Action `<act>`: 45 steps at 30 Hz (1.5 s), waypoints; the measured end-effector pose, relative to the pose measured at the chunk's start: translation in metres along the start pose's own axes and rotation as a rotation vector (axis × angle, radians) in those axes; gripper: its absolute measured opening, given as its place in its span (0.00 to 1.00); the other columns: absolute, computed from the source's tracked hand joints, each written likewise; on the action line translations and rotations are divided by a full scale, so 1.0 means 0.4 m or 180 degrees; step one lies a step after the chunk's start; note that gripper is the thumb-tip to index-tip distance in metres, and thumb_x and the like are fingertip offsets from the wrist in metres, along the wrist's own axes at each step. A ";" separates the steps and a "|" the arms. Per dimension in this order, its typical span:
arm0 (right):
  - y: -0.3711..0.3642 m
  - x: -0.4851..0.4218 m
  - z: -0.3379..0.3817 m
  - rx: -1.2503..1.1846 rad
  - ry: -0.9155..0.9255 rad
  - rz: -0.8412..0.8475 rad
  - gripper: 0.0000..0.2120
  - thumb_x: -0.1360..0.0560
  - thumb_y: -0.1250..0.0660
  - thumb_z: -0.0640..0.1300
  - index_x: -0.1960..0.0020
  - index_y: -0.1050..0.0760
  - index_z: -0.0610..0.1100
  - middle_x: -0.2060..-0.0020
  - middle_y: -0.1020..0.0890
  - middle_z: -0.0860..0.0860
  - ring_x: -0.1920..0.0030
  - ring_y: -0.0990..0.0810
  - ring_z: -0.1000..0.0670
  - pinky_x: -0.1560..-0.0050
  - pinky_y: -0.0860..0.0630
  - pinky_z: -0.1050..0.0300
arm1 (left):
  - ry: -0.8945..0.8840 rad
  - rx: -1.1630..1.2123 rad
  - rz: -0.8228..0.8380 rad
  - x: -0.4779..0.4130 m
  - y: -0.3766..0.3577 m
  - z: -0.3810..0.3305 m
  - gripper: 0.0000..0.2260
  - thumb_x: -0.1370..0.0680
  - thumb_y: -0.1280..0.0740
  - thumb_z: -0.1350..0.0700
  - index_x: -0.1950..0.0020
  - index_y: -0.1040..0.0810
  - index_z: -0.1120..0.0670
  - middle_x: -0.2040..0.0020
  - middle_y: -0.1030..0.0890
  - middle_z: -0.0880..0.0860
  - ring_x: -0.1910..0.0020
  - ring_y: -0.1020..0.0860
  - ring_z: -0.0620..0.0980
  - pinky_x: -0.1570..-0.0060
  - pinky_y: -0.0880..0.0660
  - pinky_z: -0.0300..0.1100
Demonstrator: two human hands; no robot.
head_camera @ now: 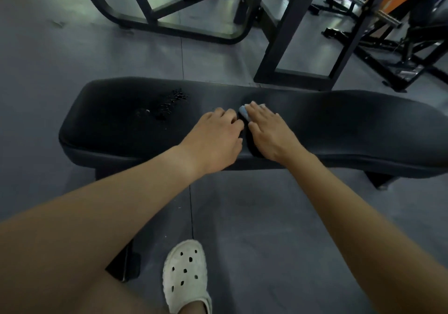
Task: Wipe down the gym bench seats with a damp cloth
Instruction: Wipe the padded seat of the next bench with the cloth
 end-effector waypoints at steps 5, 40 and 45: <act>-0.019 0.170 0.043 -0.0042 0.0033 -0.0136 0.25 0.14 0.51 0.47 0.17 0.48 0.53 0.18 0.48 0.56 0.18 0.54 0.54 0.21 0.56 0.50 | 0.0070 -0.0146 0.0015 0.048 0.036 -0.008 0.18 0.17 0.41 0.47 0.32 0.25 0.54 0.37 0.25 0.55 0.39 0.27 0.55 0.41 0.26 0.53; -0.089 0.246 0.094 -0.0348 -0.0306 -0.1082 0.29 0.20 0.47 0.38 0.19 0.42 0.42 0.19 0.43 0.44 0.18 0.48 0.42 0.19 0.53 0.44 | -0.0175 -0.0556 0.0937 0.135 0.082 -0.115 0.19 0.16 0.42 0.53 0.25 0.29 0.52 0.30 0.27 0.54 0.33 0.27 0.57 0.30 0.33 0.52; -0.117 0.243 0.105 -0.0394 0.0333 -0.1240 0.27 0.18 0.46 0.38 0.19 0.41 0.42 0.20 0.39 0.44 0.19 0.44 0.43 0.19 0.49 0.44 | -0.0243 -0.0351 0.0841 0.170 0.073 -0.081 0.22 0.18 0.39 0.56 0.23 0.32 0.54 0.25 0.28 0.53 0.29 0.28 0.53 0.27 0.33 0.52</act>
Point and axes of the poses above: each hand's wrist, its own x-axis away from the middle knuckle, its own y-axis out of the back of the hand, z = x × y, the point moved 3 cm from there along -x, towards the middle knuckle
